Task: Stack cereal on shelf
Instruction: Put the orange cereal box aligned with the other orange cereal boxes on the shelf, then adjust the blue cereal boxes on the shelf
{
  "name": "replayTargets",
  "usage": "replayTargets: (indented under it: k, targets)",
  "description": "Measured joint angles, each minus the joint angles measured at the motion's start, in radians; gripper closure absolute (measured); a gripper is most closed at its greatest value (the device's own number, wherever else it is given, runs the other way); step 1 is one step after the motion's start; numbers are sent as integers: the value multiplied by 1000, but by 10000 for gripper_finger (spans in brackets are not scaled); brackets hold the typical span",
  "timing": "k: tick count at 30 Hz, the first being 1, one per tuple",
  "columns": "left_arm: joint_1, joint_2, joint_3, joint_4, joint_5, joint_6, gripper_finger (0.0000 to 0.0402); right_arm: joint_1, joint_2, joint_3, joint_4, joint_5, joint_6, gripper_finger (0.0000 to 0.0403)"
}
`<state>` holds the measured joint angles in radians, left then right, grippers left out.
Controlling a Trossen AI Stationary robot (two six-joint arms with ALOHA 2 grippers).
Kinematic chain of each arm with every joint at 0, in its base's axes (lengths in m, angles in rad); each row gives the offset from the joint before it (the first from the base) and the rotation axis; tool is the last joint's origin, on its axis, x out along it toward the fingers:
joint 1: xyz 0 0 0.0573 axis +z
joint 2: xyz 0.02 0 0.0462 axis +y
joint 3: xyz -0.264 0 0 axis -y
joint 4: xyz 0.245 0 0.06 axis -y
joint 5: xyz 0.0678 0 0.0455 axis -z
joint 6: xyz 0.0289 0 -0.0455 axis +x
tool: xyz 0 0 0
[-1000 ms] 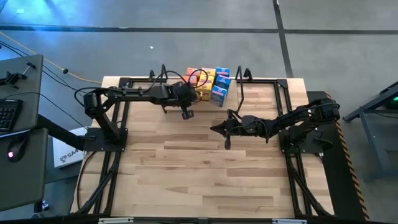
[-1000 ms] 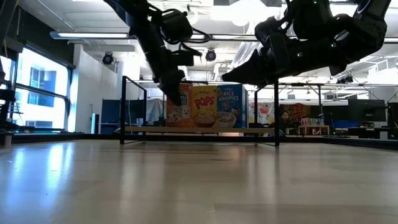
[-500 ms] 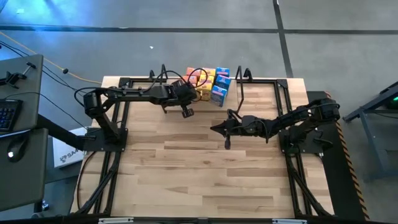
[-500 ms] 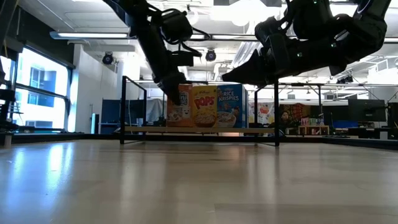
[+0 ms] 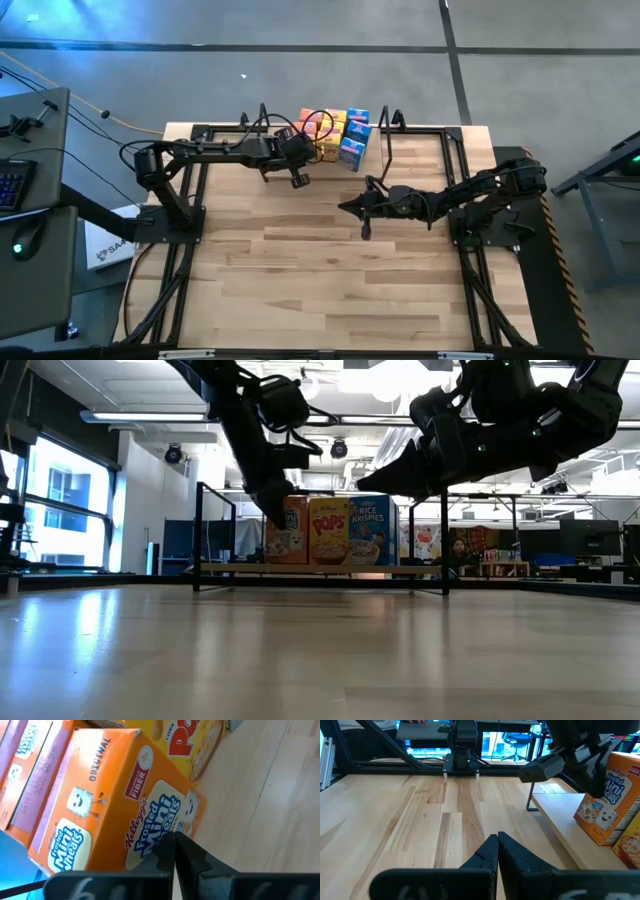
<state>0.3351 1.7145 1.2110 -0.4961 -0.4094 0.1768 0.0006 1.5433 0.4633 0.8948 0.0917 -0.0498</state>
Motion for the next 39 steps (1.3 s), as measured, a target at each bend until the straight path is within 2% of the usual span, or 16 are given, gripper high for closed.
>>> replayTargets:
  k: [5, 10, 14, 17, 23, 27, 30, 35, 39]
  targets:
    - [1, 0, 0, 8, 15, 2, 401, 0, 0, 0, -2, -5, -1, 403]
    - [20, 0, 0, 52, 122, 1, 401, 0, 0, 0, -16, -4, -1, 403]
    - [20, -3, 0, 78, 139, 17, 401, 0, 0, 0, -13, -4, -1, 403]
    - [15, -18, 2, 84, 148, 35, 401, 0, 0, 0, -7, -3, -3, 403]
    - [3, -80, -1, 93, 232, 51, 401, 0, -14, 0, 2, -3, -2, 403]
    - [-30, -166, -75, 200, 269, 84, 401, 0, -96, -1, -49, 2, 23, 403]
    - [-50, -241, -167, 295, 330, 37, 401, 2, -185, -1, -160, 15, 23, 403]
    - [-125, -369, -312, 442, 362, -32, 401, -1, -265, -1, -262, 160, 40, 403]
    - [-184, -458, -380, 503, 326, -71, 401, -8, -218, 57, -306, 289, 95, 403]
